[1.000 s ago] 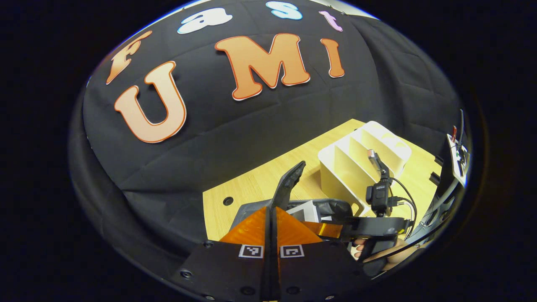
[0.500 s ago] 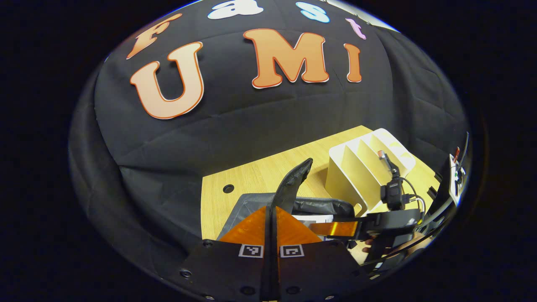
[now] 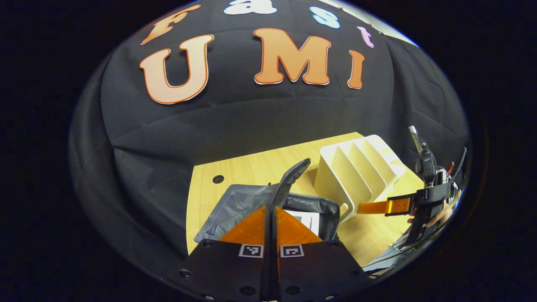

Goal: Open the schoolbag, grab two books from the bookshelf and put them into the schoolbag.

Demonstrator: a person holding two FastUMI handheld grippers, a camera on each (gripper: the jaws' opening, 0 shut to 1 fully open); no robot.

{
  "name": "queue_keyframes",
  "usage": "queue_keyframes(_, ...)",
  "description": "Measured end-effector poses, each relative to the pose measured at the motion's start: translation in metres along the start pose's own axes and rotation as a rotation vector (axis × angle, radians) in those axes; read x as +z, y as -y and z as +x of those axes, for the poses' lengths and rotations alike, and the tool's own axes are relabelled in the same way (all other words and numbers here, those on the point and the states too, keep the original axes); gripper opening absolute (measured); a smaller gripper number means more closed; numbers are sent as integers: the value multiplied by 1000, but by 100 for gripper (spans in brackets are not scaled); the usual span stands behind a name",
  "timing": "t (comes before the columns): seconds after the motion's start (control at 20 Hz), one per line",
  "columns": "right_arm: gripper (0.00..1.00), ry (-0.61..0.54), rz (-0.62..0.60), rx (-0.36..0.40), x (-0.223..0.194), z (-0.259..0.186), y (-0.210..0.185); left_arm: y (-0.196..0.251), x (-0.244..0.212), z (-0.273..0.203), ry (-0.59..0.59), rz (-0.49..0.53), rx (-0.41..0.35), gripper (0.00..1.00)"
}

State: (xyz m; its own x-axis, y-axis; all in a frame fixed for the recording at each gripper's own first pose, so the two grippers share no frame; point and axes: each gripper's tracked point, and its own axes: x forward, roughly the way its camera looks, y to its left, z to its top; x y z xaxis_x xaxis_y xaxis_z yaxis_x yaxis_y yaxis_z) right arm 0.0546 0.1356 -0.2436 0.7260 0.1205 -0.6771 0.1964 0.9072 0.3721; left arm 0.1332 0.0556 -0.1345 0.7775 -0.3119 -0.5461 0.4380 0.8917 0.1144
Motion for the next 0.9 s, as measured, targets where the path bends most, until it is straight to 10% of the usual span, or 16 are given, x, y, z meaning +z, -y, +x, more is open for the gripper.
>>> queue_keyframes(0.6, 98, 184, -248, -172, 88, -71, 110, 58, -43, -15, 5, -104, -64, 9)
queue_keyframes(0.85, 98, 322, -305, -103, 125, -105, 68, 62, -26, -36, 94, -164, -44, 94)
queue_keyframes(0.9, 98, 351, -318, -84, 130, -113, 57, 56, -18, -39, 132, -168, -17, 94)
